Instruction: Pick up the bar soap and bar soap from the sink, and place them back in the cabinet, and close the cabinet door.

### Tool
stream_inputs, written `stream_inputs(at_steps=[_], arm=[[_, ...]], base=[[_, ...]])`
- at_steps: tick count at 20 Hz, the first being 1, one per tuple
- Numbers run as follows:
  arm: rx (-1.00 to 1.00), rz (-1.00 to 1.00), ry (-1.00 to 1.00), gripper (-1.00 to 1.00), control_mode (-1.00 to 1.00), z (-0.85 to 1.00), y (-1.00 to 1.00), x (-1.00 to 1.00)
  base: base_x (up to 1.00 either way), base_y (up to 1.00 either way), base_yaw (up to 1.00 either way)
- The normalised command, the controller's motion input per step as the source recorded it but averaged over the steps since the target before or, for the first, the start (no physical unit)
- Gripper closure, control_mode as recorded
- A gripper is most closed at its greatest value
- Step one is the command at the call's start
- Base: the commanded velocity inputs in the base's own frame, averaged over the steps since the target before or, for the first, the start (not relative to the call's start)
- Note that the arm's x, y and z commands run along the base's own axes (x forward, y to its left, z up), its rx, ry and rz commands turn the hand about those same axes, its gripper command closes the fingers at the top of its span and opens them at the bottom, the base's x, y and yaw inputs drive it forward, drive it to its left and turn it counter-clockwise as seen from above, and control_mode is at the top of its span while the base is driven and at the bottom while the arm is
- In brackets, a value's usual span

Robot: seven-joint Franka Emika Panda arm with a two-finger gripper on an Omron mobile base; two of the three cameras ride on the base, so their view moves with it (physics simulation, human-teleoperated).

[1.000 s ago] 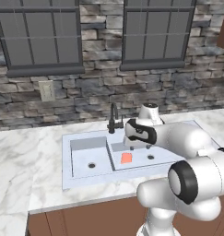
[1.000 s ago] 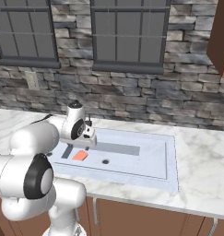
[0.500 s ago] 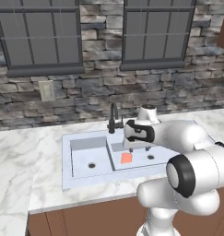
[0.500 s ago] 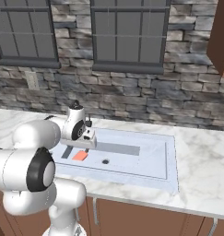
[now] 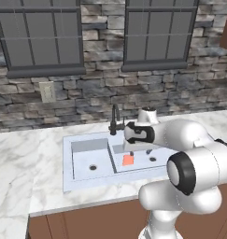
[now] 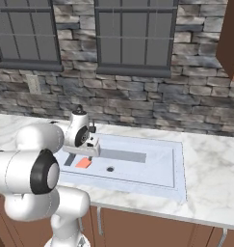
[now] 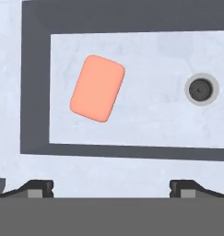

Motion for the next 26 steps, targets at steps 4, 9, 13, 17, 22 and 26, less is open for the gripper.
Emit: stream_inputs(at_steps=[4,9,13,17,22,26], arm=[[0.0,0.0,0.0,-1.0,-1.0,-0.18,0.02,0.03],[0.0,0.0,0.0,-1.0,-1.0,-0.1,0.03,0.07],[0.0,0.0,0.0,-1.0,-1.0,-0.04,0.04,0.11],[0.0,0.0,0.0,-1.0,-1.0,-0.04,0.02,0.08],[0.0,0.0,0.0,-1.0,-1.0,-0.08,0.03,0.07],[0.0,0.0,0.0,-1.0,-1.0,-0.13,0.05,0.05]], base=[[0.0,0.0,0.0],[0.0,0.0,0.0],[0.0,0.0,0.0],[0.0,0.0,0.0],[0.0,0.0,0.0],[0.0,0.0,0.0]])
